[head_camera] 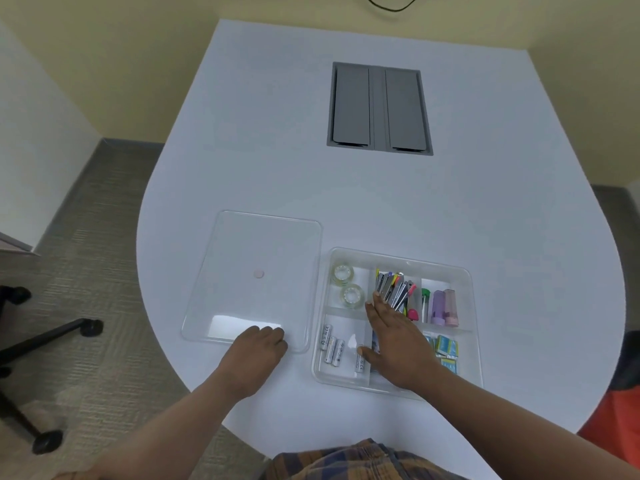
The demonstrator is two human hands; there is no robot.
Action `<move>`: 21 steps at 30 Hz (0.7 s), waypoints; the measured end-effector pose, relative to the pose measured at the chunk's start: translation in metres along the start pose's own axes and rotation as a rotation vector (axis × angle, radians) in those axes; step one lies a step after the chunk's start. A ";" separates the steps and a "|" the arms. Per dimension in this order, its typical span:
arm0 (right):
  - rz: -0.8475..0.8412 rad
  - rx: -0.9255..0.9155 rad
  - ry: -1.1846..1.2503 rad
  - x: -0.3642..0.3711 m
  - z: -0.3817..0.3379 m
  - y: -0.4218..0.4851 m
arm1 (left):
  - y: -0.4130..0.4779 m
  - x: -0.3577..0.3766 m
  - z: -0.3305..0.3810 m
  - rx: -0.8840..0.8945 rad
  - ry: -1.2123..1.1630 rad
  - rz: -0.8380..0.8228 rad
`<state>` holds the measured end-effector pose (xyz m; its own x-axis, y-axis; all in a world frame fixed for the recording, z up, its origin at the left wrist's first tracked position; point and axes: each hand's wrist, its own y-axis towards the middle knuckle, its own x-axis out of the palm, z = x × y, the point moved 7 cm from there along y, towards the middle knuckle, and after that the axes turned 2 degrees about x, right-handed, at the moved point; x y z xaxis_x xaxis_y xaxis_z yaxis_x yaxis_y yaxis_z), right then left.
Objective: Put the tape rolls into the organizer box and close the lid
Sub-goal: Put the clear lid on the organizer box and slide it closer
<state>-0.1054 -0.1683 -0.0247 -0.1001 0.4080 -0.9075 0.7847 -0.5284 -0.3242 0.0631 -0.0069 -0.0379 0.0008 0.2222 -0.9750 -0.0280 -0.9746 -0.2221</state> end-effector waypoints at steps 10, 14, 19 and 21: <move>0.015 0.000 0.031 0.005 0.005 0.001 | -0.025 -0.104 -0.044 -0.221 -0.150 0.675; 0.027 0.002 0.046 0.004 0.006 0.001 | -0.031 -0.167 -0.069 -0.423 -0.335 0.814; 0.039 0.022 0.150 -0.010 0.001 0.003 | -0.056 -0.218 -0.087 -0.577 -0.447 1.093; 0.092 0.023 0.241 -0.023 -0.004 0.005 | -0.066 -0.231 -0.093 -0.550 -0.636 1.231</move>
<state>-0.0970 -0.1776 -0.0045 0.1222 0.5215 -0.8445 0.7696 -0.5870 -0.2512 0.1573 0.0036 0.2011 -0.1719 -0.8935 -0.4148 0.6841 -0.4112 0.6024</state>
